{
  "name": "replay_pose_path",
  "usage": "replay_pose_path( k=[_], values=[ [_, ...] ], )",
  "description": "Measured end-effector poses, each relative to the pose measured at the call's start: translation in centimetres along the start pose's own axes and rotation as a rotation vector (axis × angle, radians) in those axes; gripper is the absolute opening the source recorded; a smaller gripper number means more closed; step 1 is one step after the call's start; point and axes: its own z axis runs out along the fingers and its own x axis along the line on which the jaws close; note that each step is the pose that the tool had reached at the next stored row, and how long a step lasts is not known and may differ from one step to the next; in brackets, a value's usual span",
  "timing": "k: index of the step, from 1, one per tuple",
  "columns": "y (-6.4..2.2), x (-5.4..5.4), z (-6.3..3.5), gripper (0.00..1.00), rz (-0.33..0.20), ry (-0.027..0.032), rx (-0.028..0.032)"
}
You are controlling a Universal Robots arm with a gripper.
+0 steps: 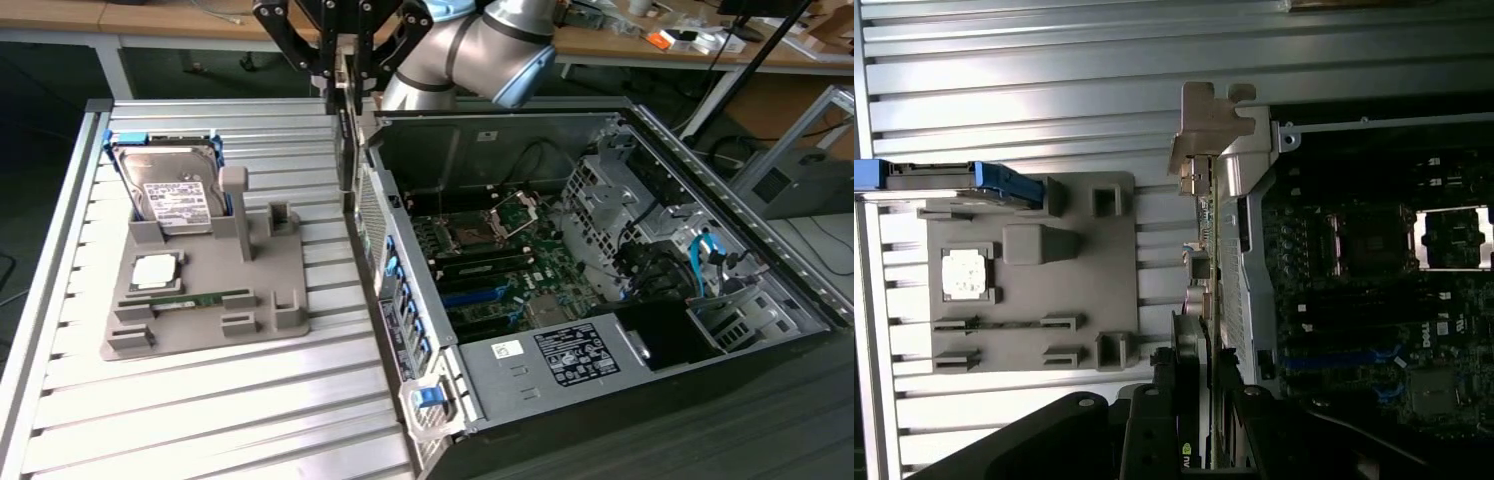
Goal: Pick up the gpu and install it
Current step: 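Pick up the gpu and move the gpu toward the slot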
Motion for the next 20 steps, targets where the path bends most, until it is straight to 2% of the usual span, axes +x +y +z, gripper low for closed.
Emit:
replay_pose_path(
  k=[20],
  values=[
    [0.17, -2.6, 0.07, 0.27, 0.0, 0.0001, 0.0001]
  ],
)
